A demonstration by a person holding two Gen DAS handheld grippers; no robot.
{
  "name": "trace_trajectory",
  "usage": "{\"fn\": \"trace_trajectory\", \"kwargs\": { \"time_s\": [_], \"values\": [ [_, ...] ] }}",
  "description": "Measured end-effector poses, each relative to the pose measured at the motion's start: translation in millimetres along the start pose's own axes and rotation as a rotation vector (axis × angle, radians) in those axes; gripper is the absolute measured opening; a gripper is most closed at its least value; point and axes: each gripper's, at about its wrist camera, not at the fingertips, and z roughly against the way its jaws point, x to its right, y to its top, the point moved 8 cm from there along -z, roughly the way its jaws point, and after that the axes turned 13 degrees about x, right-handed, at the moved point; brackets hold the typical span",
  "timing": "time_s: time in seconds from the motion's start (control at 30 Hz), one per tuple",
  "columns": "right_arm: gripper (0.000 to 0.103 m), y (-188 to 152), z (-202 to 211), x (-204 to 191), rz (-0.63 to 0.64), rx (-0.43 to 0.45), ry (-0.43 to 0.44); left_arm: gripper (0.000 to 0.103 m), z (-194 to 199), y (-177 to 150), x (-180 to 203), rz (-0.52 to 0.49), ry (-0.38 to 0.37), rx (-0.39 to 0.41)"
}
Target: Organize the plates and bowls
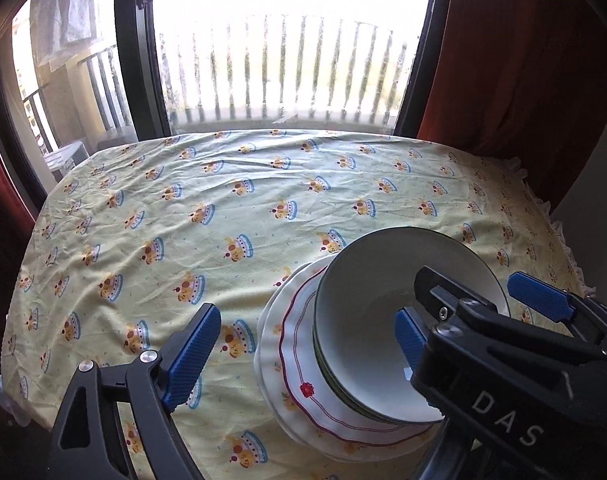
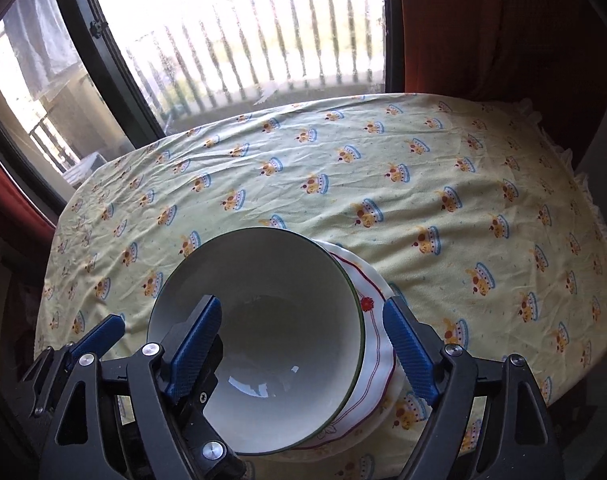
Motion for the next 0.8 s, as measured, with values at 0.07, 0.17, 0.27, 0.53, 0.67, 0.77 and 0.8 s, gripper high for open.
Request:
{"fn": "trace_trajectory", "kwargs": {
  "time_s": [0.07,0.17,0.27,0.53,0.67,0.77,0.8],
  "values": [
    [0.085,4,10,-7,0.014,0.039,-0.031,0.092,8,3,-10,-0.001,-0.02,0.021],
    [0.086,4,25,-22,0.016,0.077,-0.039,0.093,19,4,-30,-0.001,-0.04,0.057],
    [0.087,-3,34,-39,0.018,0.1,-0.043,0.093,28,1,-54,-0.021,-0.024,0.085],
    [0.087,-33,43,-90,0.001,0.16,0.0,0.097,47,-18,-135,-0.027,0.041,0.134],
    [0.087,-49,44,-112,0.02,0.199,0.023,0.097,53,-32,-170,-0.028,0.085,0.16],
    [0.087,-61,45,-126,0.038,0.213,0.03,0.097,56,-42,-185,-0.032,0.09,0.162],
    [0.087,-64,45,-130,0.044,0.22,0.032,0.097,56,-45,-188,-0.032,0.092,0.156]
  ]
}}
